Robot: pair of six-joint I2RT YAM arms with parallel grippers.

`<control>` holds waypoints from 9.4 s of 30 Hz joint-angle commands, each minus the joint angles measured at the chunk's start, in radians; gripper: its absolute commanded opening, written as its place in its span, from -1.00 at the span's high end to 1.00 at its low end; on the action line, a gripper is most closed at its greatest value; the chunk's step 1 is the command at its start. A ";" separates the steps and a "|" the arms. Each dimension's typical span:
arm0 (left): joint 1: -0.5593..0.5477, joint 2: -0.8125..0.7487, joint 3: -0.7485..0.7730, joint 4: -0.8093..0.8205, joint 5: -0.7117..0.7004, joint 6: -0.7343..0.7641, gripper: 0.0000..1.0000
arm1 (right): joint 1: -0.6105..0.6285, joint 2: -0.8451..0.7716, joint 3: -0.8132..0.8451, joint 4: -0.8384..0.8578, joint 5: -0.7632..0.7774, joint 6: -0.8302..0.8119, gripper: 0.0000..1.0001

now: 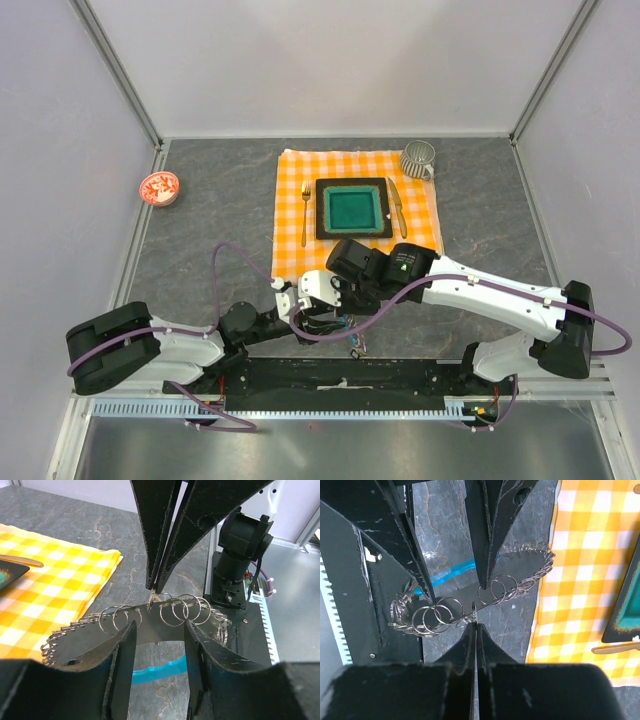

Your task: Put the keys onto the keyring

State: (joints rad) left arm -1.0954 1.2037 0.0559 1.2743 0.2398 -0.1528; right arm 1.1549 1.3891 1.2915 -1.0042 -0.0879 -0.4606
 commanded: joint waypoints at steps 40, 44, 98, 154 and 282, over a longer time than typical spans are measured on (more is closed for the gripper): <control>-0.001 -0.006 0.125 0.329 0.058 0.052 0.37 | 0.009 -0.163 -0.046 0.078 0.002 0.002 1.00; -0.001 0.013 0.133 0.330 0.062 0.052 0.38 | 0.009 -0.163 -0.052 0.082 -0.001 0.002 1.00; -0.001 -0.012 0.125 0.184 -0.039 0.124 0.96 | 0.020 -0.384 -0.231 0.403 0.206 0.351 0.05; -0.001 0.016 0.081 0.387 -0.097 0.111 0.96 | 0.022 -0.613 -0.936 1.128 0.232 0.525 0.32; -0.018 -0.331 0.047 -0.076 0.010 0.136 0.31 | -0.009 -0.559 -0.583 0.722 -0.012 0.310 1.00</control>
State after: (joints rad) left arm -1.1084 0.9863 0.0616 1.2583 0.2821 -0.0811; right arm 1.1481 0.8070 0.5907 -0.2047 -0.1524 -0.1127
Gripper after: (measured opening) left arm 0.300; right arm 0.007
